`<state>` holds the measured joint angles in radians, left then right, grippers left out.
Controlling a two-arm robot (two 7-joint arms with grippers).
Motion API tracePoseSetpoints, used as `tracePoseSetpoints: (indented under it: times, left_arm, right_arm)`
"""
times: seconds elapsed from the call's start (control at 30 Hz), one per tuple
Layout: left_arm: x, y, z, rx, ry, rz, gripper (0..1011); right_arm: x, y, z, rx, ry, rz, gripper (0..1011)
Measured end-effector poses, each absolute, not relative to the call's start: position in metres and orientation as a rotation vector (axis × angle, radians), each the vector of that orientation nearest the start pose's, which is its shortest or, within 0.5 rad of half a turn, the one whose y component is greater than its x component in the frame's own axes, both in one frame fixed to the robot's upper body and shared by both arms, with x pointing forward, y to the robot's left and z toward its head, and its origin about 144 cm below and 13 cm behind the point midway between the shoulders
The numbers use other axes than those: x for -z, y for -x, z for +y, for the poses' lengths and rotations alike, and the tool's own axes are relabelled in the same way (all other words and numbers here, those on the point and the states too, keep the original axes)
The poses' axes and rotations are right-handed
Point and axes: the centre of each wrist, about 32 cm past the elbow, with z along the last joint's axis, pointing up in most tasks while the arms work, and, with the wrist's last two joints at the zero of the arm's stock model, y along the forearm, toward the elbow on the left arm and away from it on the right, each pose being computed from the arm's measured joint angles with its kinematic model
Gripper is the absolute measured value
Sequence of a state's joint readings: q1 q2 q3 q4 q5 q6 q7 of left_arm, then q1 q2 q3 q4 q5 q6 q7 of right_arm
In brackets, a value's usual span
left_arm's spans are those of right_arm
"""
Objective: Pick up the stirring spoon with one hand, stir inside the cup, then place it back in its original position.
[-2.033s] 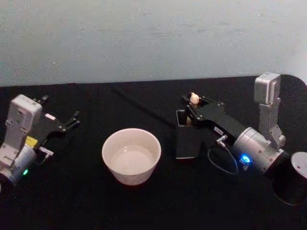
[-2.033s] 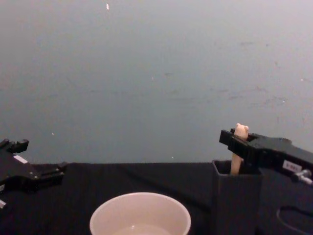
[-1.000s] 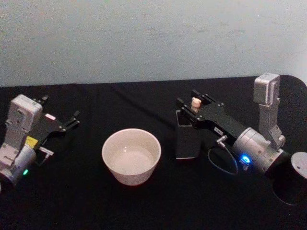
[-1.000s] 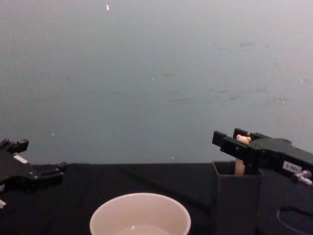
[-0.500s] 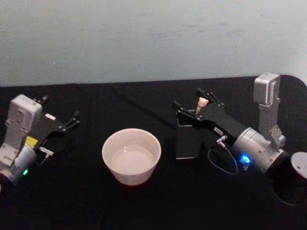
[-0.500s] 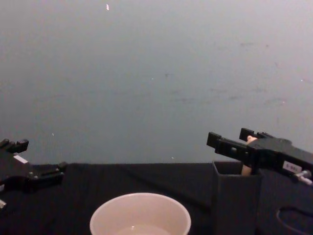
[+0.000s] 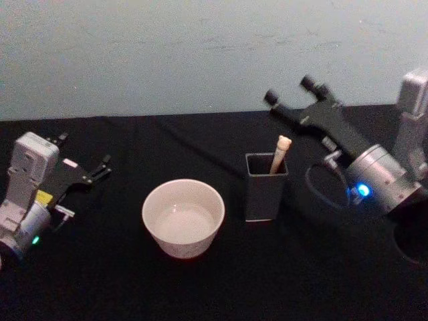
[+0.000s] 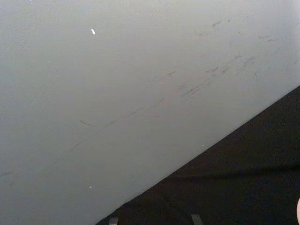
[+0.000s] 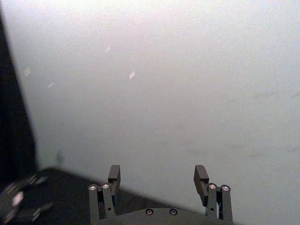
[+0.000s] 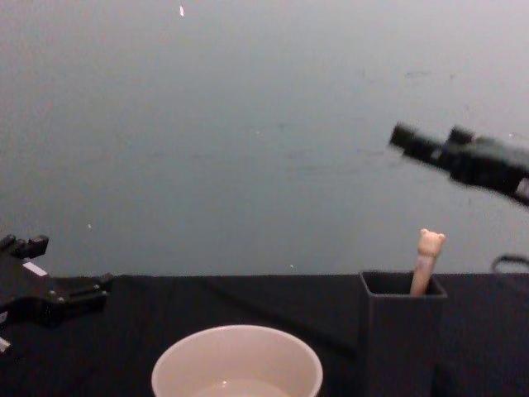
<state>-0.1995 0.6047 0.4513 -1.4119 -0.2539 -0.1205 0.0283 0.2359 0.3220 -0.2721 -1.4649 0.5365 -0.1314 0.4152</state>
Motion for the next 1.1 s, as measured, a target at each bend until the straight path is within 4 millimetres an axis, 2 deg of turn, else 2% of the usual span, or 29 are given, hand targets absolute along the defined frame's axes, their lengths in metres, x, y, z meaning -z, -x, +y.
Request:
tracePoseSetpoints:
  times: [0.1, 0.2, 0.3, 0.47, 0.7, 1.1]
  left_arm:
    - [-1.140, -0.489, 0.310, -1.248, -0.305, -0.285, 1001]
    - [-1.140, -0.489, 0.310, -1.248, -0.305, -0.285, 1001]
    - [-1.140, -0.489, 0.310, -1.248, -0.304, -0.285, 1001]
    - [-1.140, -0.489, 0.310, -1.248, -0.304, -0.285, 1001]
    - [-1.140, -0.489, 0.310, -1.248, -0.305, -0.285, 1001]
    - [-1.140, -0.489, 0.310, -1.248, -0.304, -0.285, 1001]
  right_arm:
    - [-1.192, -0.520, -0.257, 1.027, -0.295, -0.064, 1002]
    - [-1.192, -0.523, -0.261, 1.093, -0.284, -0.083, 1002]
    - [-1.182, -0.529, -0.266, 1.196, -0.216, -0.095, 1002]
    - [-1.162, -0.532, -0.271, 1.265, -0.102, -0.059, 1002]
    - [-1.136, -0.532, -0.271, 1.282, 0.024, 0.009, 1002]
    - [-1.123, -0.531, -0.270, 1.263, 0.079, 0.032, 1002]
